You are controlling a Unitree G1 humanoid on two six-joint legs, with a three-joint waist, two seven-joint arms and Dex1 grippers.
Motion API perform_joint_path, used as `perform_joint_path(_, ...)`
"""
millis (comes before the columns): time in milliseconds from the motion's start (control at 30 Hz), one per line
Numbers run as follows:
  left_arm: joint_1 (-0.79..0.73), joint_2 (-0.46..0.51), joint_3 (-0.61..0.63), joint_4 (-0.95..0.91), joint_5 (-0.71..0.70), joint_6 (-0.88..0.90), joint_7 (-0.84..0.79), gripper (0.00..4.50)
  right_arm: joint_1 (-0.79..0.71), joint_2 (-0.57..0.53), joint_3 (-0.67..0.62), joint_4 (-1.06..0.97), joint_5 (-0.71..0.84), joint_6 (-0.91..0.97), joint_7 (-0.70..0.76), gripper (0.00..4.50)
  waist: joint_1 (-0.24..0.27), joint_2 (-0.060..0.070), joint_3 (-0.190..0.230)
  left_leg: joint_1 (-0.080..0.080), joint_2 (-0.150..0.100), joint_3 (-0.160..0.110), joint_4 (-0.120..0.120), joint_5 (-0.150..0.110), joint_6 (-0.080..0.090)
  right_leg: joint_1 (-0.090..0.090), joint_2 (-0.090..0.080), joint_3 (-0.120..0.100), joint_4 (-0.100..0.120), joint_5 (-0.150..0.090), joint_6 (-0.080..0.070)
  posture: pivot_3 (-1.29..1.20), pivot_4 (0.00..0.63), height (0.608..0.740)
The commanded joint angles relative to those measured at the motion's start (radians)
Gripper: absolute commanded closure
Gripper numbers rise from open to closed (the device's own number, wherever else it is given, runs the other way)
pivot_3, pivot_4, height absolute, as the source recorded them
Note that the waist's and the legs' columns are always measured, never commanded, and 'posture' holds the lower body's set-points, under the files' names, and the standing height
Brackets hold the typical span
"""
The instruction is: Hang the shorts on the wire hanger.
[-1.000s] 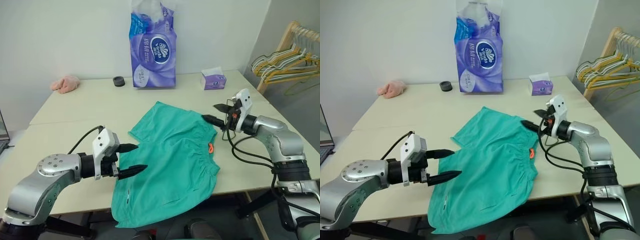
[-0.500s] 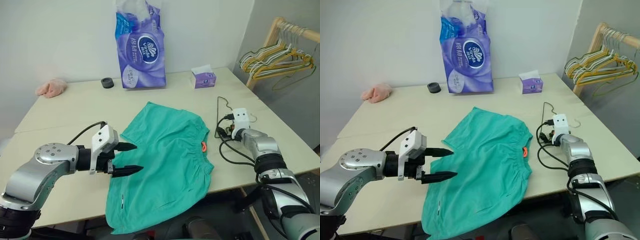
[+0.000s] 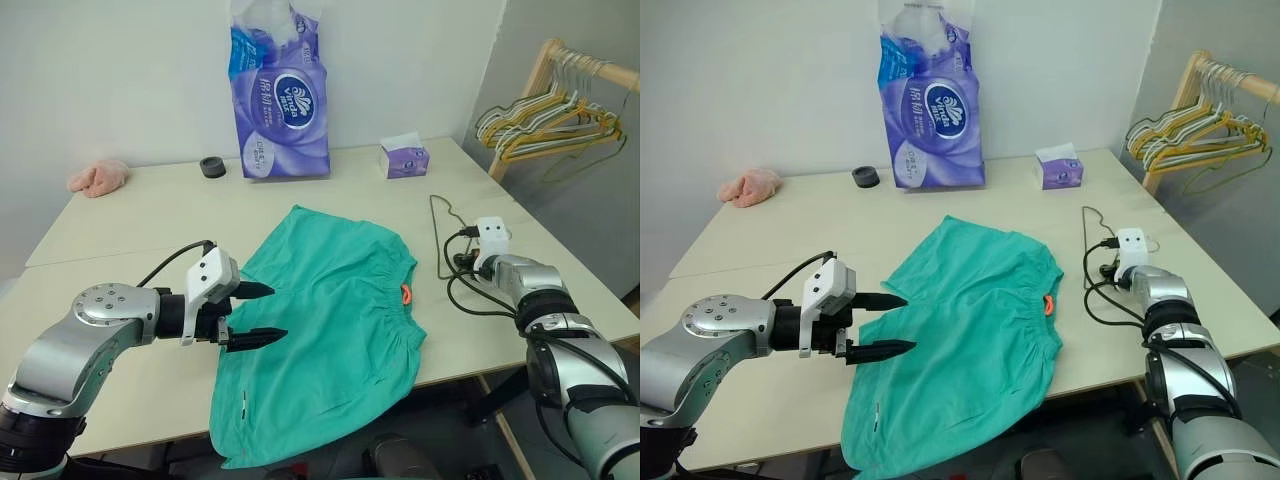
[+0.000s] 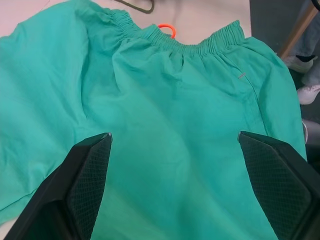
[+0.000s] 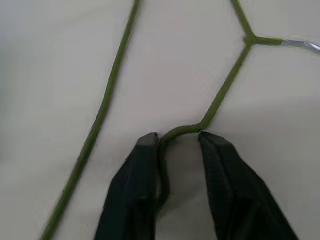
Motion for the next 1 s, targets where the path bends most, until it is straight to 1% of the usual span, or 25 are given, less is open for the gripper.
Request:
perform_joint_path(33,-0.014,-0.005,0.002,-0.015,0.009,-0.022,0.01,0.24,0.031,-0.023,0.006,0.084,-0.04,-0.009,-0.027,4.39,0.004,-0.002,-0.002,0.0,0.0,0.0,0.0,0.0,0.0,0.0,0.0,0.0,0.0,0.0,0.0,-0.22,0.011,0.74)
perform_joint_path(67,-0.013,-0.005,0.002,-0.014,0.012,-0.024,0.011,0.24,0.031,-0.03,0.016,0.087,-0.05,-0.026,-0.023,4.45,0.008,-0.004,-0.003,0.0,0.0,-0.001,0.0,0.0,0.0,0.001,0.0,0.0,0.0,0.0,0.0,-0.22,0.011,0.74)
perform_joint_path(200,-0.014,-0.01,0.001,-0.002,0.024,-0.036,0.02,0.24,0.035,-0.067,0.09,0.084,-0.123,-0.127,0.033,4.45,0.019,-0.004,-0.004,0.001,-0.001,-0.001,0.001,0.0,0.0,0.002,0.0,-0.001,-0.002,0.0,0.0,-0.23,0.01,0.74)
perform_joint_path(367,-0.039,-0.046,0.005,0.027,0.043,-0.052,0.054,0.24,0.035,-0.097,0.096,0.063,-0.137,-0.206,0.066,4.45,0.022,-0.004,-0.004,0.0,-0.002,0.0,0.001,0.0,0.0,0.002,-0.001,0.0,-0.002,0.0,0.0,-0.23,0.009,0.74)
perform_joint_path(533,-0.09,-0.107,0.041,0.085,0.053,-0.047,0.143,0.24,0.061,-0.112,0.14,-0.058,-0.174,-0.352,0.139,4.45,0.012,-0.002,-0.003,0.0,-0.001,0.0,0.002,0.0,0.0,0.002,-0.001,0.0,-0.002,0.0,0.0,-0.24,0.01,0.74)
perform_joint_path(667,-0.15,-0.152,0.092,0.163,0.043,-0.041,0.214,0.24,0.101,-0.134,0.188,-0.218,-0.225,-0.493,0.176,4.45,0.001,0.0,-0.001,-0.001,-0.001,0.0,0.001,0.0,0.0,0.0,-0.001,0.0,0.0,0.0,0.001,-0.24,0.009,0.74)
perform_joint_path(700,-0.177,-0.16,0.112,0.196,0.031,-0.024,0.232,0.12,0.11,-0.143,0.21,-0.264,-0.249,-0.55,0.18,4.48,-0.002,0.0,-0.001,-0.001,-0.001,0.0,0.001,0.0,0.0,-0.001,-0.001,0.0,0.0,-0.001,0.001,-0.24,0.009,0.74)
perform_joint_path(800,-0.263,-0.174,0.178,0.289,-0.04,0.062,0.26,0.12,0.13,-0.176,0.299,-0.385,-0.362,-0.751,0.16,4.48,-0.016,0.001,-0.001,-0.001,-0.001,-0.001,0.001,0.0,0.0,-0.001,-0.001,-0.001,0.001,-0.001,0.002,-0.24,0.008,0.74)
perform_joint_path(900,-0.293,-0.153,0.202,0.331,-0.109,0.161,0.219,0.12,0.125,-0.207,0.384,-0.443,-0.487,-0.95,0.11,4.48,-0.028,0.001,-0.001,-0.001,0.0,-0.002,0.0,-0.001,0.0,-0.001,-0.001,-0.002,0.001,-0.001,0.003,-0.25,0.007,0.74)
perform_joint_path(1000,-0.28,-0.095,0.186,0.333,-0.157,0.24,0.128,0.12,0.101,-0.223,0.445,-0.474,-0.584,-1.106,0.068,4.48,-0.039,0.001,-0.001,-0.001,-0.001,-0.002,0.001,-0.001,-0.001,-0.002,-0.001,-0.001,0.001,-0.002,0.004,-0.25,0.009,0.74)
